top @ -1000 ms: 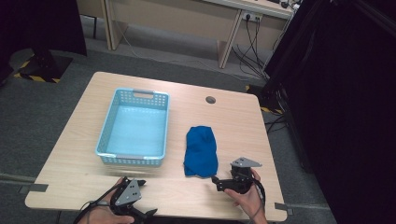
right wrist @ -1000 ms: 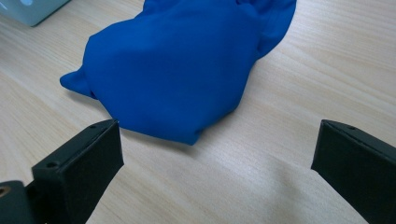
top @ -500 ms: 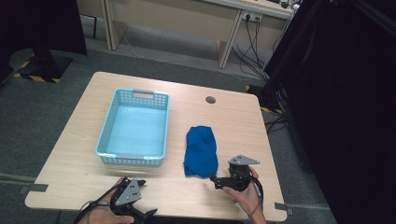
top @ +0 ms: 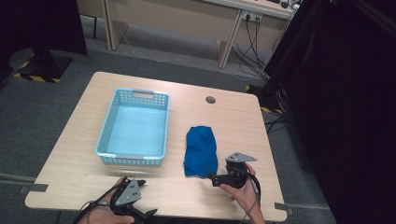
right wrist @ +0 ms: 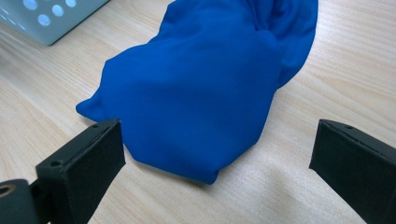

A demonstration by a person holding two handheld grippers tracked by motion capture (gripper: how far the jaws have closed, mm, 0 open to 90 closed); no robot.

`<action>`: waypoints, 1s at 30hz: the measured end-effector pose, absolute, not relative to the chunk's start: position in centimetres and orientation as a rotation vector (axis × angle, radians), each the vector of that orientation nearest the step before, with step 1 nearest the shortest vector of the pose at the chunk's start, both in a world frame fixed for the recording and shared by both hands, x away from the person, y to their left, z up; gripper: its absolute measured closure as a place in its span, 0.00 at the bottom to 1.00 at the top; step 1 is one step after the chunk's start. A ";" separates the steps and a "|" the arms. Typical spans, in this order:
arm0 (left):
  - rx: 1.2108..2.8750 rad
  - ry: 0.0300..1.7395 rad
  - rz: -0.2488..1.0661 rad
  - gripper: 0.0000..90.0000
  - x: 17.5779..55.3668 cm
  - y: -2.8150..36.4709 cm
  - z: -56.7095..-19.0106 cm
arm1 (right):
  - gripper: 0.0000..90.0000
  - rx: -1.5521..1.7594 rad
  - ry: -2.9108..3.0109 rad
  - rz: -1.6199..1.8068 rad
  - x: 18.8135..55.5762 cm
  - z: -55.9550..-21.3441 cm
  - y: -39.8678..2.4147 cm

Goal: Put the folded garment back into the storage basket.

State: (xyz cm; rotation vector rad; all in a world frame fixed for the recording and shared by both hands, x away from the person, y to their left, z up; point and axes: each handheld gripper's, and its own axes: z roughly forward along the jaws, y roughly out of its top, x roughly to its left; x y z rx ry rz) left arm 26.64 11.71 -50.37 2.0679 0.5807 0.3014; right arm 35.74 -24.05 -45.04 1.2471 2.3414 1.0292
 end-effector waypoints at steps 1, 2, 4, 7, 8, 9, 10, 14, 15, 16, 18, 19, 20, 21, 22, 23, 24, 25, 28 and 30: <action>2.068 0.581 0.301 0.00 26.6 11.7 -50.4 | 0.04 1.243 2.342 1.031 35.8 -45.0 -24.0; 2.068 0.581 0.302 0.00 26.6 11.7 -50.4 | 0.04 1.241 2.342 1.030 35.9 -45.0 -24.0; 2.069 0.581 0.302 0.00 26.7 11.7 -50.4 | 0.04 1.236 2.339 1.025 36.1 -45.1 -23.9; 2.067 0.581 0.301 0.00 26.7 11.7 -50.4 | 0.04 1.235 2.349 1.021 36.4 -45.2 -23.6; 2.069 0.581 0.301 0.00 26.7 11.7 -50.4 | 0.04 1.232 2.350 1.024 36.5 -45.2 -23.4; 2.069 0.581 0.301 0.00 26.7 11.7 -50.4 | 0.04 1.232 2.350 1.024 36.5 -45.2 -23.4; 2.069 0.581 0.302 0.00 26.7 11.7 -50.4 | 0.04 1.226 2.355 1.021 36.7 -45.2 -23.2; 2.069 0.581 0.302 0.00 26.6 11.7 -50.4 | 0.04 1.225 2.354 1.034 36.9 -44.9 -22.9; 2.069 0.581 0.302 0.00 26.6 11.7 -50.4 | 0.04 1.225 2.354 1.034 36.9 -44.9 -22.9; 2.068 0.581 0.302 0.00 26.6 11.7 -50.4 | 0.04 1.223 2.351 1.036 37.0 -44.8 -22.8; 2.068 0.581 0.302 0.00 26.6 11.7 -50.4 | 0.04 1.225 2.348 1.039 37.1 -44.8 -22.8; 2.068 0.581 0.302 0.00 26.6 11.7 -50.4 | 0.04 1.225 2.348 1.039 37.1 -44.8 -22.8; 2.068 0.581 0.302 0.00 26.6 11.7 -50.4 | 0.04 1.226 2.346 1.042 37.2 -44.7 -22.8; 2.068 0.581 0.302 0.00 26.6 11.7 -50.4 | 0.04 1.223 2.344 1.043 37.3 -44.7 -22.8; 2.068 0.581 0.302 0.00 26.6 11.7 -50.4 | 0.04 1.224 2.344 1.043 37.4 -44.6 -22.7; 2.068 0.581 0.302 0.00 26.6 11.7 -50.4 | 0.04 1.224 2.344 1.043 37.4 -44.6 -22.7; 2.068 0.581 0.302 0.00 26.6 11.7 -50.4 | 0.04 1.221 2.343 1.049 37.5 -44.5 -22.7; 2.068 0.581 0.302 0.00 26.6 11.7 -50.4 | 0.04 1.221 2.343 1.049 37.5 -44.5 -22.7; 2.068 0.581 0.302 0.00 26.6 11.7 -50.4 | 0.04 1.219 2.340 1.051 37.6 -44.4 -22.6; 2.068 0.581 0.302 0.00 26.6 11.7 -50.4 | 0.04 1.227 2.337 1.052 37.7 -44.3 -22.5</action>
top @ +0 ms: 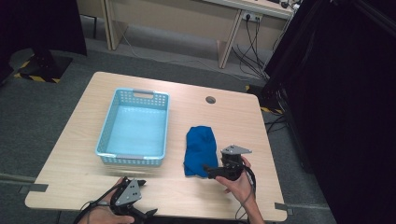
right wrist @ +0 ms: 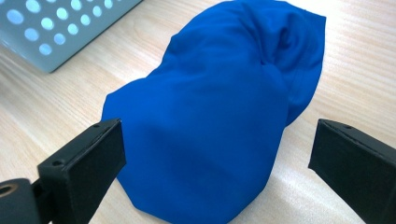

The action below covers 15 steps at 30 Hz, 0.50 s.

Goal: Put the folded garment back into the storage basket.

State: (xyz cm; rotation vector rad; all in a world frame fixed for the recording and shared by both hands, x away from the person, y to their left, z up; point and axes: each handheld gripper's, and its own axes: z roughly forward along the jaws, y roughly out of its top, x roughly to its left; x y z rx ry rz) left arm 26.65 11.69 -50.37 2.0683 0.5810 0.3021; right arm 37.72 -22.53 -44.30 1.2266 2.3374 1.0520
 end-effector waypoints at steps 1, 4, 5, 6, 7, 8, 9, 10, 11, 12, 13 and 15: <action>2.068 0.581 0.302 0.00 26.6 11.7 -50.4 | 0.04 1.221 2.336 1.056 37.8 -44.3 -22.5; 2.068 0.581 0.302 0.00 26.6 11.7 -50.4 | 0.04 1.225 2.331 1.058 38.0 -44.1 -22.5; 2.068 0.581 0.302 0.00 26.6 11.7 -50.4 | 0.04 1.228 2.331 1.058 38.1 -44.1 -22.4; 2.068 0.581 0.302 0.00 26.6 11.7 -50.4 | 0.05 1.229 2.330 1.064 38.2 -44.0 -22.4; 2.068 0.581 0.302 0.00 26.6 11.7 -50.4 | 0.05 1.229 2.330 1.064 38.2 -44.0 -22.4; 2.068 0.581 0.302 0.00 26.7 11.7 -50.4 | 0.05 1.228 2.331 1.066 38.3 -44.0 -22.3; 2.068 0.581 0.302 0.00 26.6 11.7 -50.4 | 0.05 1.228 2.331 1.067 38.4 -44.0 -22.2; 2.068 0.581 0.302 0.00 26.6 11.7 -50.4 | 0.05 1.228 2.331 1.067 38.4 -44.0 -22.2; 2.068 0.581 0.302 0.00 26.6 11.7 -50.4 | 0.05 1.231 2.331 1.067 38.4 -43.9 -22.2; 2.069 0.581 0.302 0.00 26.6 11.7 -50.4 | 0.05 1.227 2.330 1.070 38.5 -43.9 -22.1; 2.068 0.581 0.302 0.00 26.6 11.7 -50.4 | 0.05 1.228 2.329 1.071 38.6 -43.8 -22.0; 2.068 0.581 0.302 0.00 26.7 11.7 -50.4 | 0.05 1.227 2.330 1.070 38.7 -43.7 -21.9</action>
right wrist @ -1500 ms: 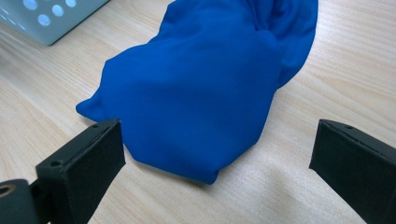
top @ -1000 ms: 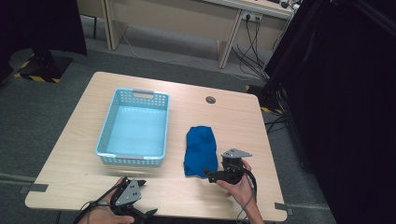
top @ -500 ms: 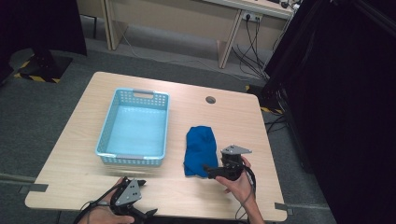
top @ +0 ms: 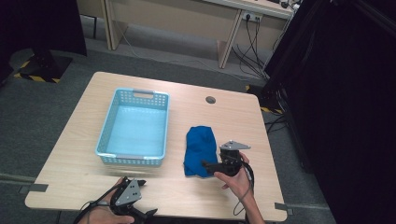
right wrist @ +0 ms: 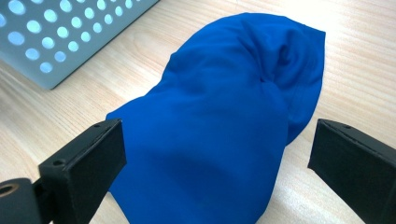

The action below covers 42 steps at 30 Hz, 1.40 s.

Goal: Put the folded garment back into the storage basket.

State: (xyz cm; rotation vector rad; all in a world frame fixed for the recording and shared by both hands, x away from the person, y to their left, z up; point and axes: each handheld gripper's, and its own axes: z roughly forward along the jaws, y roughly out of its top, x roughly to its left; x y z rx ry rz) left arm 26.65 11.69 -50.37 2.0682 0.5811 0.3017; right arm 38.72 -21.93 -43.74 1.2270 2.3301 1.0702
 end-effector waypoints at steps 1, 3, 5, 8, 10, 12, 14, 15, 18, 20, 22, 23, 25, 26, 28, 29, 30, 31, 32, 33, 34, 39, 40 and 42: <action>2.068 0.581 0.302 0.00 26.6 11.7 -50.4 | 0.05 1.227 2.330 1.070 38.7 -43.7 -21.9; 2.068 0.582 0.302 0.00 26.6 11.7 -50.4 | 0.05 1.232 2.326 1.073 38.9 -43.6 -21.8; 2.068 0.582 0.301 0.00 26.6 11.7 -50.4 | 0.05 1.227 2.324 1.075 39.0 -43.5 -21.8; 2.068 0.581 0.302 0.00 26.6 11.7 -50.4 | 0.05 1.228 2.322 1.080 39.1 -43.5 -21.7; 2.068 0.581 0.302 0.00 26.7 11.7 -50.4 | 0.05 1.225 2.323 1.079 39.2 -43.4 -21.6; 2.068 0.581 0.301 0.00 26.7 11.7 -50.4 | 0.05 1.228 2.322 1.082 39.3 -43.4 -21.5; 2.068 0.581 0.302 0.00 26.7 11.7 -50.4 | 0.05 1.230 2.320 1.082 39.5 -43.3 -21.4; 2.068 0.581 0.301 0.00 26.7 11.7 -50.4 | 0.05 1.229 2.319 1.083 39.6 -43.3 -21.4; 2.068 0.581 0.302 0.00 26.6 11.7 -50.4 | 0.05 1.227 2.323 1.087 39.8 -43.2 -21.1; 2.068 0.581 0.301 0.00 26.7 11.7 -50.4 | 0.05 1.224 2.325 1.085 39.9 -43.3 -20.8; 2.068 0.581 0.302 0.00 26.6 11.7 -50.4 | 0.05 1.220 2.337 1.075 40.0 -43.5 -20.5; 2.068 0.581 0.302 0.00 26.6 11.7 -50.4 | 0.05 1.220 2.337 1.075 40.0 -43.5 -20.5; 2.068 0.581 0.301 0.00 26.6 11.7 -50.4 | 0.05 1.225 2.336 1.070 40.3 -43.7 -20.4; 2.068 0.581 0.302 0.00 26.6 11.7 -50.4 | 0.05 1.227 2.335 1.065 40.4 -43.8 -20.4; 2.068 0.581 0.302 0.00 26.6 11.7 -50.4 | 0.05 1.226 2.334 1.063 40.5 -43.8 -20.4; 2.068 0.581 0.302 0.00 26.6 11.7 -50.4 | 0.05 1.232 2.332 1.064 40.6 -43.8 -20.3; 2.068 0.581 0.302 0.00 26.6 11.7 -50.4 | 0.05 1.234 2.331 1.064 40.7 -43.8 -20.3; 2.068 0.581 0.302 0.00 26.6 11.7 -50.4 | 0.05 1.237 2.331 1.062 40.8 -43.9 -20.3; 2.068 0.581 0.301 0.00 26.6 11.7 -50.4 | 0.05 1.237 2.331 1.062 40.8 -43.9 -20.3; 2.068 0.581 0.302 0.00 26.6 11.7 -50.4 | 0.05 1.231 2.330 1.061 40.9 -43.9 -20.2; 2.068 0.581 0.302 0.00 26.6 11.7 -50.4 | 0.05 1.231 2.330 1.061 40.9 -43.9 -20.2; 2.068 0.581 0.301 0.00 26.6 11.7 -50.4 | 0.05 1.235 2.334 1.058 41.2 -44.0 -19.9; 2.068 0.581 0.301 0.00 26.6 11.7 -50.4 | 0.05 1.234 2.335 1.060 41.3 -44.0 -19.8; 2.068 0.581 0.301 0.00 26.6 11.7 -50.4 | 0.04 1.235 2.337 1.058 41.4 -44.0 -19.6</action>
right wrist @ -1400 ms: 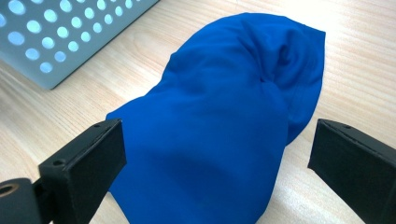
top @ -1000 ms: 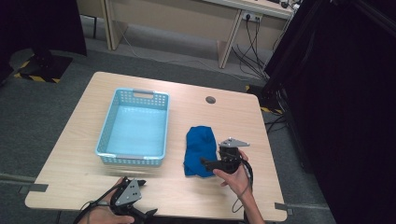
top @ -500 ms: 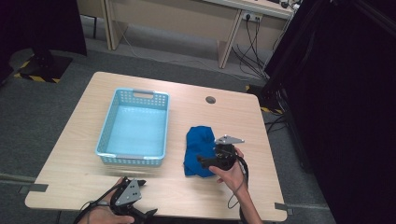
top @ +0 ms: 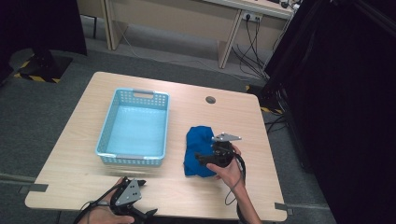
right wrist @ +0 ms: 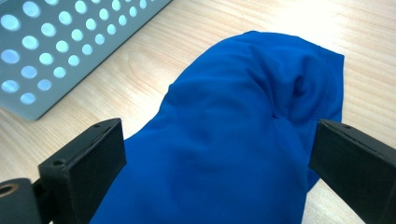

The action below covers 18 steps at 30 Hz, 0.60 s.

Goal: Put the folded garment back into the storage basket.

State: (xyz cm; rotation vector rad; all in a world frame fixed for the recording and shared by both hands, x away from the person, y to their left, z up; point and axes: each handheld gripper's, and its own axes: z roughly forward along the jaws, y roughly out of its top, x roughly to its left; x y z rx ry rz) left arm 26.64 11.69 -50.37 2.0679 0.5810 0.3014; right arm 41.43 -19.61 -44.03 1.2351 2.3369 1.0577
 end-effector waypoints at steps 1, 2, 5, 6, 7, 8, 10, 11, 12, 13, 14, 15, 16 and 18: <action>2.068 0.581 0.301 0.00 26.6 11.7 -50.4 | 0.04 1.232 2.339 1.056 41.5 -44.1 -19.5; 2.068 0.581 0.301 0.00 26.6 11.7 -50.4 | 0.04 1.232 2.339 1.056 41.5 -44.1 -19.5; 2.068 0.581 0.301 0.00 26.6 11.7 -50.4 | 0.04 1.232 2.345 1.053 41.7 -44.3 -19.4; 2.068 0.581 0.301 0.00 26.6 11.7 -50.4 | 0.04 1.237 2.343 1.048 41.8 -44.3 -19.3; 2.068 0.581 0.301 0.00 26.6 11.7 -50.4 | 0.04 1.237 2.342 1.048 41.9 -44.4 -19.3; 2.068 0.581 0.301 0.00 26.6 11.7 -50.4 | 0.04 1.237 2.342 1.048 41.9 -44.4 -19.3; 2.067 0.581 0.301 0.00 26.6 11.7 -50.4 | 0.04 1.239 2.341 1.050 42.0 -44.3 -19.3; 2.068 0.581 0.301 0.00 26.6 11.7 -50.4 | 0.04 1.242 2.340 1.049 42.1 -44.3 -19.2; 2.068 0.581 0.301 0.00 26.6 11.7 -50.4 | 0.04 1.239 2.340 1.049 42.2 -44.3 -19.2; 2.068 0.580 0.301 0.00 26.6 11.7 -50.4 | 0.04 1.239 2.342 1.047 42.2 -44.3 -19.1; 2.068 0.581 0.301 0.00 26.6 11.7 -50.4 | 0.04 1.238 2.343 1.047 42.3 -44.3 -19.1; 2.068 0.581 0.301 0.00 26.6 11.7 -50.4 | 0.04 1.238 2.343 1.047 42.3 -44.3 -19.1; 2.068 0.581 0.301 0.00 26.6 11.7 -50.4 | 0.04 1.244 2.344 1.050 42.4 -44.3 -19.0; 2.068 0.581 0.301 0.00 26.6 11.7 -50.4 | 0.04 1.244 2.344 1.046 42.5 -44.3 -19.0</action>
